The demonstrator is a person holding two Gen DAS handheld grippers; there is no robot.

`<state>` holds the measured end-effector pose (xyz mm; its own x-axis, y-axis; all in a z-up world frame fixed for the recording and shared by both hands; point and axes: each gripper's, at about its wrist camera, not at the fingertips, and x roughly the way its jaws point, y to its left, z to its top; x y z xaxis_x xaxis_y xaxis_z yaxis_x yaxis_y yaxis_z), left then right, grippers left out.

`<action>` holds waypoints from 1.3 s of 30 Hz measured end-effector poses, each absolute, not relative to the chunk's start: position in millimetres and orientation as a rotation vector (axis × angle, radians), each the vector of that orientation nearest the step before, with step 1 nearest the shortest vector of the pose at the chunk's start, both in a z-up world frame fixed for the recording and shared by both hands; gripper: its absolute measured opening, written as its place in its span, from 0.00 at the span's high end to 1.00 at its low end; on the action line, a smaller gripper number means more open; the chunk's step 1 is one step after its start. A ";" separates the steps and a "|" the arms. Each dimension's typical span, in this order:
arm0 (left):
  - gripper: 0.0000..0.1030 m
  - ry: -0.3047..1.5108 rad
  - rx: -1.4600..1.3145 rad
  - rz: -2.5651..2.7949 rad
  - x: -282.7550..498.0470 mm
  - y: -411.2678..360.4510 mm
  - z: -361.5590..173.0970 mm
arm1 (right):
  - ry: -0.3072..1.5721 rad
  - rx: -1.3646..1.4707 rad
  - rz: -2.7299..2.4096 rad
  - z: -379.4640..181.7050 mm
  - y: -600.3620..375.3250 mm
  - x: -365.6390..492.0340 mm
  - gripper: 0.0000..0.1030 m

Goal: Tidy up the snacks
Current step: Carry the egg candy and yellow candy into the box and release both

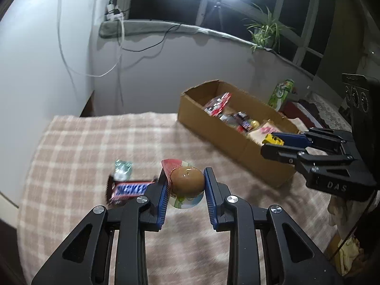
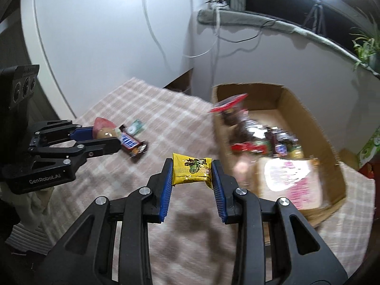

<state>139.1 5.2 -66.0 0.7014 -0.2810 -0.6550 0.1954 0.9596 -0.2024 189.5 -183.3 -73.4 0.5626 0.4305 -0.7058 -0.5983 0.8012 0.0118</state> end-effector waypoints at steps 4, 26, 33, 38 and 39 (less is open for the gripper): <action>0.74 0.734 -0.114 -0.292 148.8 -7.0 -58.6 | 0.750 -0.223 0.573 -63.7 -201.8 204.3 0.68; 0.74 0.713 -0.081 -0.402 253.9 -89.6 -32.5 | 0.768 -0.112 0.460 -46.7 -267.6 300.3 0.68; 0.74 0.740 -0.079 -0.403 275.1 -100.9 -40.7 | 0.792 -0.099 0.452 -56.0 -271.1 322.2 0.68; 0.74 0.745 -0.072 -0.407 276.8 -103.4 -41.9 | 0.809 -0.084 0.451 -63.4 -273.0 328.6 0.68; 0.74 0.745 -0.069 -0.407 276.5 -103.6 -41.9 | 0.810 -0.084 0.452 -64.4 -272.8 328.7 0.68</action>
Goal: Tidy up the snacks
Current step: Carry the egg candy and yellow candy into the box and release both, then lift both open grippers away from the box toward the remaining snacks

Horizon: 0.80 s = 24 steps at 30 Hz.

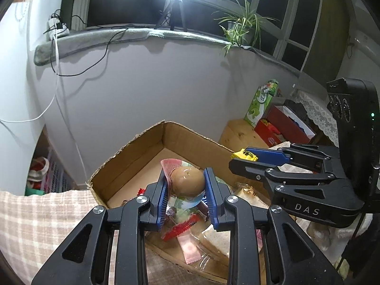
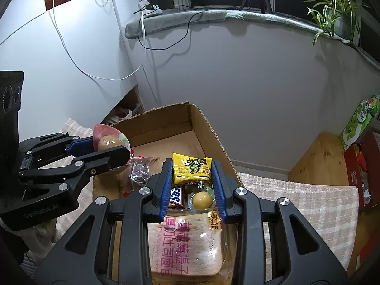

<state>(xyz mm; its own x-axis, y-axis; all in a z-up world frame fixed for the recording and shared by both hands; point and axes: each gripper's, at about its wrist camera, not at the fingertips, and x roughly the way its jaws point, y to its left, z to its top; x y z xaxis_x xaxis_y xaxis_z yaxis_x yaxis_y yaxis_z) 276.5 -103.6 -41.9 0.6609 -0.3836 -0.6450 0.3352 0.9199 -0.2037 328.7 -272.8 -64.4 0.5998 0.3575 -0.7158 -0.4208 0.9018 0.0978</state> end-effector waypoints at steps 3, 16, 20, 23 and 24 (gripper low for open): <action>0.73 0.748 -0.071 -0.407 276.9 -102.8 -42.0 | 0.813 -0.086 0.454 -65.4 -272.4 328.8 0.68; 0.70 0.732 -0.059 -0.395 271.6 -102.4 -34.6 | 0.803 -0.095 0.433 -62.5 -272.2 324.3 0.59; 0.70 0.722 -0.056 -0.399 265.1 -102.1 -31.4 | 0.799 -0.092 0.429 -57.4 -273.2 319.7 0.58; 0.70 0.712 -0.055 -0.402 258.4 -99.8 -27.5 | 0.794 -0.093 0.428 -53.1 -272.6 313.7 0.58; 0.70 0.707 -0.055 -0.402 255.2 -98.4 -25.4 | 0.792 -0.095 0.429 -51.1 -271.6 310.9 0.58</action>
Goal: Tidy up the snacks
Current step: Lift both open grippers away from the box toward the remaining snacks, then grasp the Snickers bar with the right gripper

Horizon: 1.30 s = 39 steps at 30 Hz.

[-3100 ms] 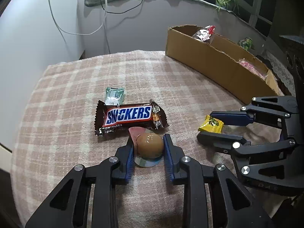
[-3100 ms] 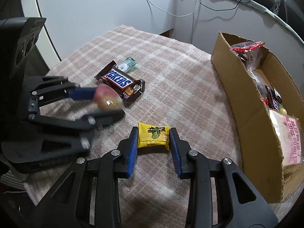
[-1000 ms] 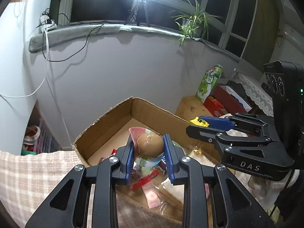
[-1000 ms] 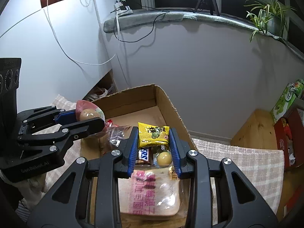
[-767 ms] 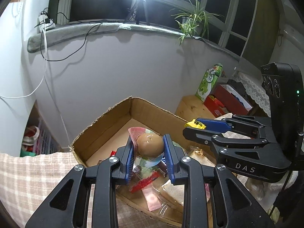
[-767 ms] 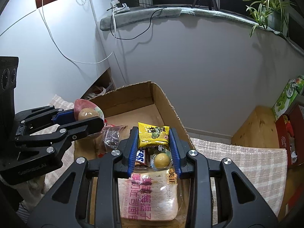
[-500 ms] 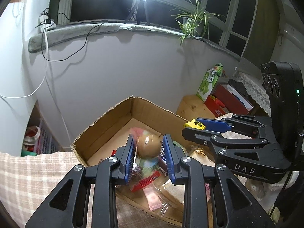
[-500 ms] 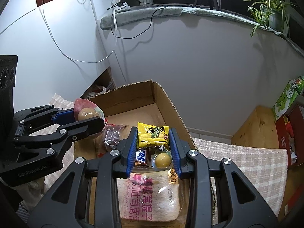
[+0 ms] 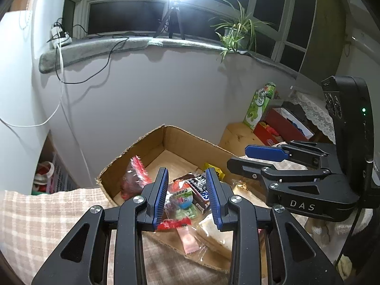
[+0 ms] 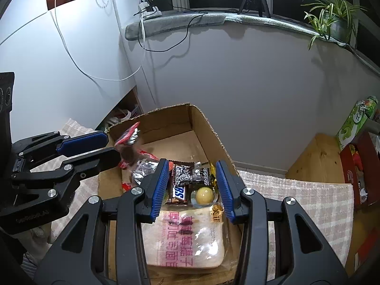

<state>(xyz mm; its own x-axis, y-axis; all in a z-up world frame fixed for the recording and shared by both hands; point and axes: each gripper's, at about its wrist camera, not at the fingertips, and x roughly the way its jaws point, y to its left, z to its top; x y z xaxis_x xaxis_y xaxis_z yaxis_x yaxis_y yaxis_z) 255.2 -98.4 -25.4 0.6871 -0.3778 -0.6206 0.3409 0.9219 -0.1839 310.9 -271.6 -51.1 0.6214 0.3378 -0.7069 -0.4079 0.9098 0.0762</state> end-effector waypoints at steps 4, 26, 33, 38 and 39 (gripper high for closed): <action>0.70 0.688 -0.054 -0.399 243.8 -92.4 -18.4 | 0.777 -0.102 0.436 -42.1 -264.7 298.1 0.58; 0.70 0.676 -0.142 -0.218 162.0 35.2 -23.6 | 0.772 -0.175 0.634 -44.6 -162.2 212.9 0.58; 0.70 0.736 -0.182 -0.159 152.9 70.6 -51.8 | 0.833 -0.197 0.707 -74.7 -123.1 197.9 0.58; 0.70 0.770 -0.208 -0.142 154.1 84.5 -66.7 | 0.871 -0.231 0.755 -98.9 -94.3 196.0 0.57; 0.70 0.774 -0.213 -0.141 154.4 87.4 -68.4 | 0.878 -0.243 0.765 -104.0 -87.5 196.0 0.53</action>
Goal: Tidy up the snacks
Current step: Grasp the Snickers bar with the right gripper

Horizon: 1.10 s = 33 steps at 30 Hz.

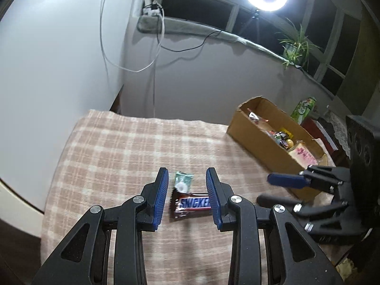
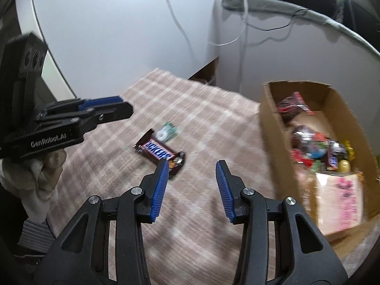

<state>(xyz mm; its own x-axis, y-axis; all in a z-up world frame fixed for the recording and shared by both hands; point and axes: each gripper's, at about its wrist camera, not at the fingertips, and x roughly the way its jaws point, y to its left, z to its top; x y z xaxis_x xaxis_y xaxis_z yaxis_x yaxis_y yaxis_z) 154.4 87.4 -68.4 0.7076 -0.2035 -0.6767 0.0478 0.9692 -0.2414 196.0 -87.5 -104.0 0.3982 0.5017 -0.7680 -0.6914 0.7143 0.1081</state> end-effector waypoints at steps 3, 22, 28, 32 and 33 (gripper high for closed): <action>0.70 0.783 -0.229 -0.138 158.3 95.2 -72.5 | 0.874 -0.270 0.792 -112.2 -73.2 196.7 0.37; 0.70 0.830 -0.279 -0.140 176.1 122.6 -92.7 | 0.876 -0.392 0.852 -145.3 -6.4 215.6 0.37; 0.70 0.838 -0.274 -0.147 177.6 122.9 -94.5 | 0.906 -0.409 0.890 -154.2 -0.8 213.1 0.37; 0.70 0.842 -0.275 -0.150 179.3 123.3 -96.2 | 0.902 -0.432 0.886 -156.3 0.1 208.9 0.47; 0.70 0.844 -0.275 -0.149 179.4 123.2 -96.8 | 0.901 -0.435 0.882 -156.5 -0.2 208.4 0.48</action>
<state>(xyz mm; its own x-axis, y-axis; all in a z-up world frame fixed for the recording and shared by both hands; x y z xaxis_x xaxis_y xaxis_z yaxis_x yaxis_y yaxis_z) 179.4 123.2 -96.8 0.6569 -0.2383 -0.7153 0.0217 0.9543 -0.2980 208.4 -0.2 -156.5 0.3162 0.4740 -0.8218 -0.8115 0.5839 0.0245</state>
